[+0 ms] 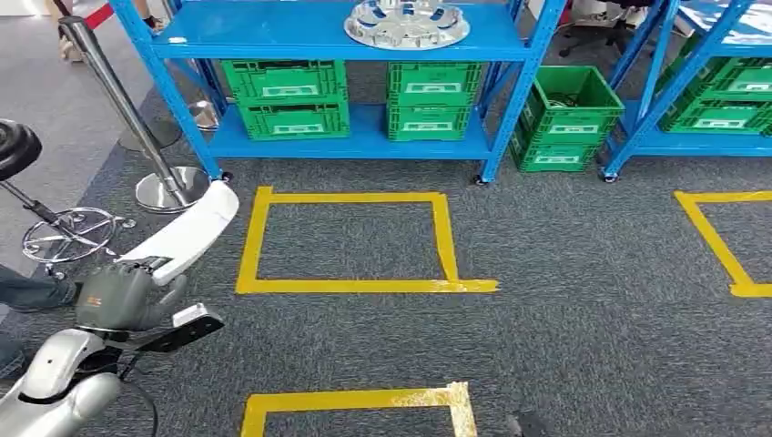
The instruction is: Take the parts from the cabinet and place them on the table.
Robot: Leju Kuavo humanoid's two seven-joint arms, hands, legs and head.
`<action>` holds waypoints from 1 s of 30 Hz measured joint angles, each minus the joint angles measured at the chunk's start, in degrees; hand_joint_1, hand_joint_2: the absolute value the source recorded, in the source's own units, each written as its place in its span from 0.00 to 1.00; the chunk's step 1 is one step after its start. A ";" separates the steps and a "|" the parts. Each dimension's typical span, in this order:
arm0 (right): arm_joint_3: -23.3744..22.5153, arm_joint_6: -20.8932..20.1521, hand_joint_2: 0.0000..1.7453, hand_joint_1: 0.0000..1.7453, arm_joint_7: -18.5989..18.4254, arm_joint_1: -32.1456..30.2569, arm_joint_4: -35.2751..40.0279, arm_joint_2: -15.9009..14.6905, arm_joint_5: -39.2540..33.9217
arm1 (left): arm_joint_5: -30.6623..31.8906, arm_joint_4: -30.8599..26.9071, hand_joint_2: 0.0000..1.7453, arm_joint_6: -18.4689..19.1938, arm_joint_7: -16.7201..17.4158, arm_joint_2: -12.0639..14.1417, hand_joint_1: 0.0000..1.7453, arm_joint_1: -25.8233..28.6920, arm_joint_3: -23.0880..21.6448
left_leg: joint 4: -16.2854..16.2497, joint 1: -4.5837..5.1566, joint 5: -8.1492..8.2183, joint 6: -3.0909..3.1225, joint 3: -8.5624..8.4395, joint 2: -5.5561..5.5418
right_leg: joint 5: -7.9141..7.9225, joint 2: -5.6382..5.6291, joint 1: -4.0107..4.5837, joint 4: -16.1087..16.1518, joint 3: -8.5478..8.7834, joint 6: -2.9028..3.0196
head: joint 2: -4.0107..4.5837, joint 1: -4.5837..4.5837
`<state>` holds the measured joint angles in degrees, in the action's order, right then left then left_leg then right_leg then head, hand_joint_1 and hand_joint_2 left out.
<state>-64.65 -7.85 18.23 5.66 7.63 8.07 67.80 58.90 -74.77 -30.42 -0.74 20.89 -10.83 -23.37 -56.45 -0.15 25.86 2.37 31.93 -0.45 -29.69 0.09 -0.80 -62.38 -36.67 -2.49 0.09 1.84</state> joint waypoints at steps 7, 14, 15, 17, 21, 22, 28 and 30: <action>0.09 0.02 0.00 0.00 -0.79 -0.09 -0.02 0.00 0.96 | 0.39 -0.02 1.00 0.76 0.90 -0.39 1.00 -0.65 -0.42 | -0.39 -0.16 -0.36 -0.96 0.57 -2.92 | 1.84 -1.63 -0.42 1.12 2.90 0.17 | 0.00 -0.04; 0.55 0.11 0.00 0.00 -0.30 -0.29 -0.22 0.00 1.33 | -0.09 -0.11 1.00 0.68 1.05 0.02 1.00 -0.83 -0.44 | -1.93 -0.39 0.18 -3.58 2.42 -4.02 | 1.80 -1.82 -0.70 5.52 5.58 2.05 | 0.00 -0.35; 0.55 0.11 0.00 0.00 -0.17 -0.29 -0.22 0.00 1.33 | -0.07 -0.09 1.00 0.70 1.05 0.18 1.00 -1.13 -0.44 | -5.42 -0.39 2.40 -3.85 3.96 -1.88 | 1.77 -1.07 -0.59 5.52 5.55 2.48 | 0.00 -0.88; 0.57 0.09 0.00 0.00 -0.17 -0.51 -0.39 0.02 1.38 | -0.07 -0.09 1.00 0.70 1.07 0.04 1.00 -1.17 -0.50 | -15.01 -0.50 6.74 -4.29 8.16 -0.27 | 1.67 0.61 -0.32 5.50 5.50 2.63 | 0.00 -0.83; 0.61 0.11 0.00 0.00 -0.02 -0.54 -0.44 0.02 1.86 | -0.07 -0.09 1.00 0.72 1.07 0.07 1.00 -0.82 -0.57 | -12.73 -0.52 3.37 -4.17 6.43 0.39 | 1.47 3.58 -0.10 5.44 5.61 2.69 | 0.00 -0.87; 0.66 0.11 0.00 0.00 0.02 -0.45 -0.50 0.02 1.94 | -0.07 -0.09 1.00 0.70 1.07 0.11 1.00 -0.90 -0.55 | -6.90 -0.42 0.74 -3.90 3.34 1.38 | 1.35 4.28 -0.06 5.44 5.84 2.57 | 0.00 -0.90; 1.05 0.85 0.00 0.00 -0.02 -0.21 -0.74 0.02 2.91 | -0.11 -0.11 1.00 0.70 1.27 0.24 1.00 -1.21 -0.57 | -0.80 0.58 -0.14 -1.67 1.20 3.18 | 0.68 8.22 0.72 5.43 6.37 1.04 | 0.00 -0.96; 1.09 1.40 0.00 0.00 -0.22 -0.16 -0.81 0.00 3.08 | -0.11 -0.13 1.00 0.68 1.38 0.18 1.00 -1.51 -0.63 | -0.60 0.09 -0.45 -0.98 1.21 2.02 | -2.17 2.69 0.35 2.01 4.63 0.55 | 0.00 -0.59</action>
<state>-63.56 -6.45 18.01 5.50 6.82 8.07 70.88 58.80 -74.90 -29.75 0.63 21.07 -12.34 -24.00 -57.05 -0.07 25.41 1.39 33.15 1.57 -31.86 2.78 -0.45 -60.36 -32.04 -1.94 0.09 1.25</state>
